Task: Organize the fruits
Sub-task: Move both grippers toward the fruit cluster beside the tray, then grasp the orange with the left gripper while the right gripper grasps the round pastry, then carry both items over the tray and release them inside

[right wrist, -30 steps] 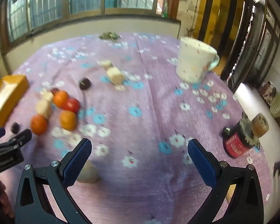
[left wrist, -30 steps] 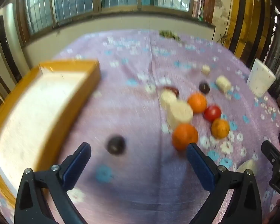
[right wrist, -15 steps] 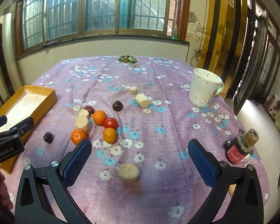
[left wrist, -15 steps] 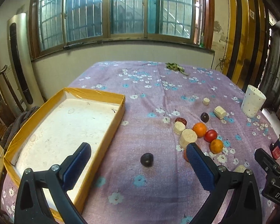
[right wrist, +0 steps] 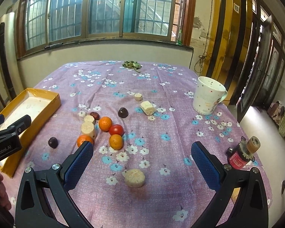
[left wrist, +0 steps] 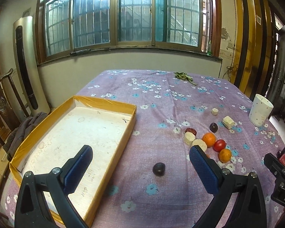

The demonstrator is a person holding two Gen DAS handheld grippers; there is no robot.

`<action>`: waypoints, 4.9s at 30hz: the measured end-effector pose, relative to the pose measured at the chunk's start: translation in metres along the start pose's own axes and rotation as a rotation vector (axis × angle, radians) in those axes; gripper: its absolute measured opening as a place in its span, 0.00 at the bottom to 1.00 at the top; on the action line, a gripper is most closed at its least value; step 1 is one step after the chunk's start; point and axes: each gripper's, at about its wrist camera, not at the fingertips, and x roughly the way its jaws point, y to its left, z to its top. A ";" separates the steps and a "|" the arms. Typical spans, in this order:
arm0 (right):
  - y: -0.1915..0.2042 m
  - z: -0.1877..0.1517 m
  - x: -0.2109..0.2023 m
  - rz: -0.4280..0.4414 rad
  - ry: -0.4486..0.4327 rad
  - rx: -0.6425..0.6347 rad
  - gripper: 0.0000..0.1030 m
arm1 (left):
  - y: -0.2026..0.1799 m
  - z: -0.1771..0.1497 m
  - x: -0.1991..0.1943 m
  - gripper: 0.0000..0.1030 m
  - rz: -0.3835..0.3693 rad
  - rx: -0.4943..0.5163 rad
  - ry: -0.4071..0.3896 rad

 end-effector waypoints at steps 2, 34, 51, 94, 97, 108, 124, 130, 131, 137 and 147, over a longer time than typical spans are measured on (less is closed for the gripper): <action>0.000 0.001 -0.001 -0.002 -0.004 -0.001 1.00 | 0.002 0.000 0.000 1.00 -0.005 -0.006 0.003; -0.021 -0.007 -0.001 -0.008 0.021 0.002 1.00 | -0.013 -0.006 0.003 1.00 -0.071 -0.031 0.013; -0.027 -0.045 0.056 0.225 0.269 -0.066 0.73 | -0.038 -0.030 0.029 1.00 -0.091 0.135 0.196; -0.016 -0.040 0.056 0.311 0.281 -0.045 0.31 | -0.050 -0.020 0.067 0.36 -0.325 0.077 0.408; -0.006 -0.036 0.053 0.313 0.276 -0.056 0.31 | -0.039 -0.017 0.062 0.36 -0.333 0.058 0.399; 0.053 -0.019 0.049 0.384 0.257 -0.132 0.31 | 0.005 -0.008 0.041 0.36 -0.316 0.006 0.354; 0.175 0.021 0.045 0.594 0.240 -0.297 0.31 | 0.115 -0.004 0.029 0.36 -0.159 -0.160 0.302; 0.227 0.023 0.040 0.679 0.240 -0.381 0.31 | 0.162 -0.013 0.033 0.36 -0.065 -0.214 0.303; 0.235 0.021 0.040 0.685 0.243 -0.393 0.31 | 0.168 -0.015 0.035 0.36 -0.050 -0.216 0.307; 0.274 0.006 0.054 0.714 0.297 -0.445 0.31 | 0.203 -0.029 0.044 0.36 0.029 -0.247 0.337; 0.303 -0.009 0.069 0.693 0.352 -0.476 0.31 | 0.219 -0.043 0.058 0.36 0.056 -0.231 0.378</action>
